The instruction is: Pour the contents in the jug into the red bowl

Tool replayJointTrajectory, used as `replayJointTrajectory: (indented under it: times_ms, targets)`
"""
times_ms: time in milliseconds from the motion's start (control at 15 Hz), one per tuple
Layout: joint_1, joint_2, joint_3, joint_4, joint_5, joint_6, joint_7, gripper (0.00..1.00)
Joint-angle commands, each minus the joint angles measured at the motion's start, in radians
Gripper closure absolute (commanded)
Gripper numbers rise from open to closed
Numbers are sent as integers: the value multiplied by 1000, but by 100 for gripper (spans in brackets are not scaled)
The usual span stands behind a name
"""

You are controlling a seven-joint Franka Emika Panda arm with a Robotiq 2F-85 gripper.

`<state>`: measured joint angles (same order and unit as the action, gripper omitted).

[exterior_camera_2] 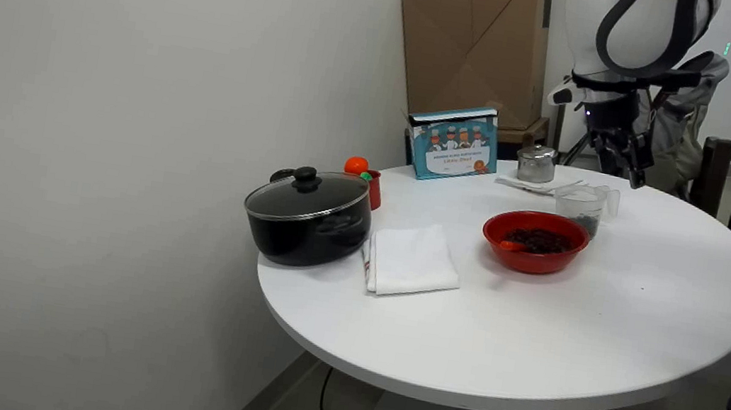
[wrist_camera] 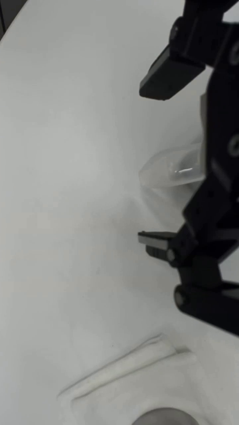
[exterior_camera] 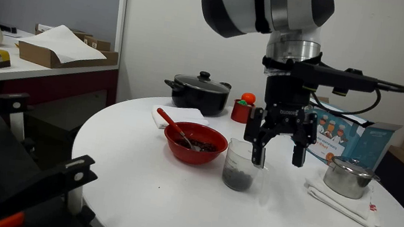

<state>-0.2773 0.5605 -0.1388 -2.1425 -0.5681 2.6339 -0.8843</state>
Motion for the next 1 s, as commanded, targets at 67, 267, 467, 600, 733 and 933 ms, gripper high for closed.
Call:
replayJointTrajectory:
  times_ms: [67, 267, 467, 600, 733, 933]
  targets:
    - [-23, 71, 8, 47, 16, 63, -81, 0]
    - [-21, 93, 14, 60, 20, 76, -108, 0]
    - [-20, 105, 22, 67, 23, 84, -125, 30]
    - [-20, 108, 30, 68, 27, 84, -140, 39]
    - [-17, 109, 33, 68, 29, 79, -152, 55]
    - [-11, 103, 36, 61, 29, 74, -168, 77]
